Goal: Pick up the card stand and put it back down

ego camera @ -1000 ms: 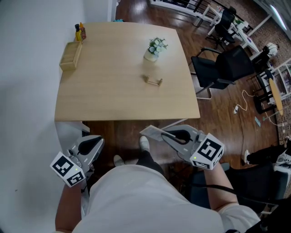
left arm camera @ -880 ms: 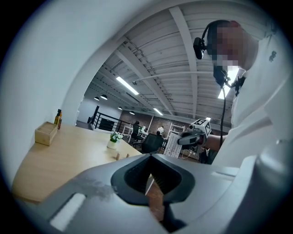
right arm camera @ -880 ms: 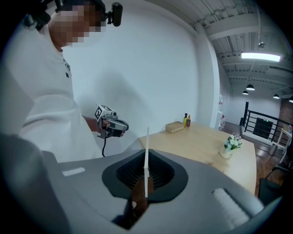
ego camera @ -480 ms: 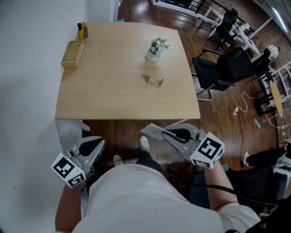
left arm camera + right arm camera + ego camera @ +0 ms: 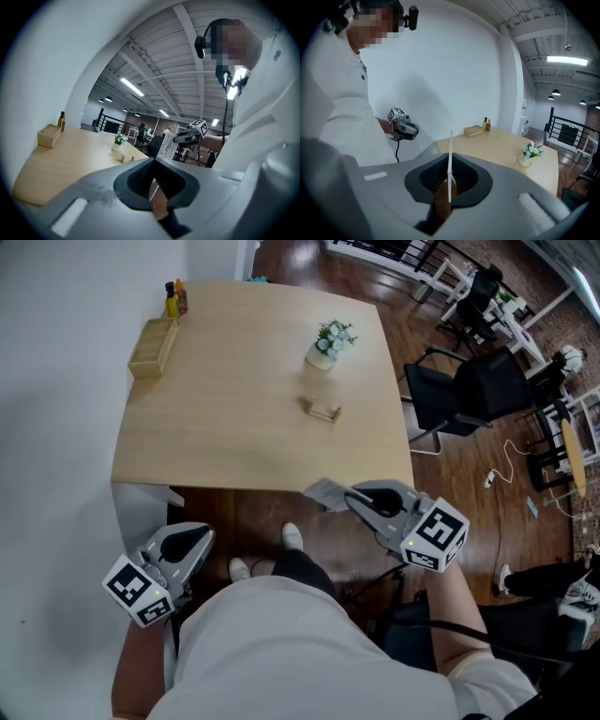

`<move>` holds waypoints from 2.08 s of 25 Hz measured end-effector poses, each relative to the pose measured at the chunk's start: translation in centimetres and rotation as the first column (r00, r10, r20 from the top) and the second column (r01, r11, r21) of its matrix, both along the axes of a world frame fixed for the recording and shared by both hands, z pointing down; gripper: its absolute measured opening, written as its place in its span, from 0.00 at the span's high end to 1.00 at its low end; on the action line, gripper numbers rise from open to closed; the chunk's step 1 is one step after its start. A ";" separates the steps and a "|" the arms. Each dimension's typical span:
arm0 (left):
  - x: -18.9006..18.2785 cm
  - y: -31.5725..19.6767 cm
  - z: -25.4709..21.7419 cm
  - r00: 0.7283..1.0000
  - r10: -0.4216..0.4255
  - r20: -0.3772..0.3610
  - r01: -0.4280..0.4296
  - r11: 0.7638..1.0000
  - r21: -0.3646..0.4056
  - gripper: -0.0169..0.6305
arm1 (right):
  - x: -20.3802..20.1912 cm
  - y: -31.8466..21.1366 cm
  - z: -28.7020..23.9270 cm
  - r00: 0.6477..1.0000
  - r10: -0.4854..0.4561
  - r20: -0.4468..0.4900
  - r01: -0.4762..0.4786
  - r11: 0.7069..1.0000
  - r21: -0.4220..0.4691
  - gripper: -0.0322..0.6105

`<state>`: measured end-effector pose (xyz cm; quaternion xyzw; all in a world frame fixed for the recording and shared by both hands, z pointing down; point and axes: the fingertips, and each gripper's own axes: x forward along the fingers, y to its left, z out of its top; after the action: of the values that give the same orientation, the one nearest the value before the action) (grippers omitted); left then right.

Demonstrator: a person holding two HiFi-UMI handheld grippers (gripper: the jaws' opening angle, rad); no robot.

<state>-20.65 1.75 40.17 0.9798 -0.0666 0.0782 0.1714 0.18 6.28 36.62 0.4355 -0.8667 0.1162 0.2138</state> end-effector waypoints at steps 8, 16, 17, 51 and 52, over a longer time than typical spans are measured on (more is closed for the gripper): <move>3.5 -1.7 0.4 0.998 -0.064 0.026 0.065 0.998 -0.010 0.97 | 7.4 -5.4 1.4 0.999 -0.033 -0.021 0.033 0.999 0.017 0.92; 10.3 -3.6 -0.8 0.990 -0.134 0.034 0.135 0.991 -0.003 0.97 | 15.0 -12.7 4.2 0.995 -0.094 -0.022 0.094 0.996 0.008 0.92; 11.0 -3.9 -0.8 0.989 -0.144 0.036 0.144 0.990 -0.004 0.97 | 15.9 -13.7 4.7 0.995 -0.100 -0.023 0.100 0.995 0.007 0.92; 17.4 -7.0 0.8 0.920 -0.367 0.135 0.374 0.927 -0.031 0.97 | 22.9 -26.9 16.8 0.982 -0.187 0.028 0.189 0.975 -0.117 0.92; 17.4 -7.0 0.8 0.920 -0.366 0.137 0.374 0.927 -0.031 0.97 | 22.9 -26.8 17.1 0.982 -0.188 0.026 0.190 0.975 -0.119 0.92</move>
<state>-3.25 -5.28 40.98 0.9373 -0.2590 0.1091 0.2062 23.05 -20.54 53.71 0.3366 -0.8970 0.1510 0.2435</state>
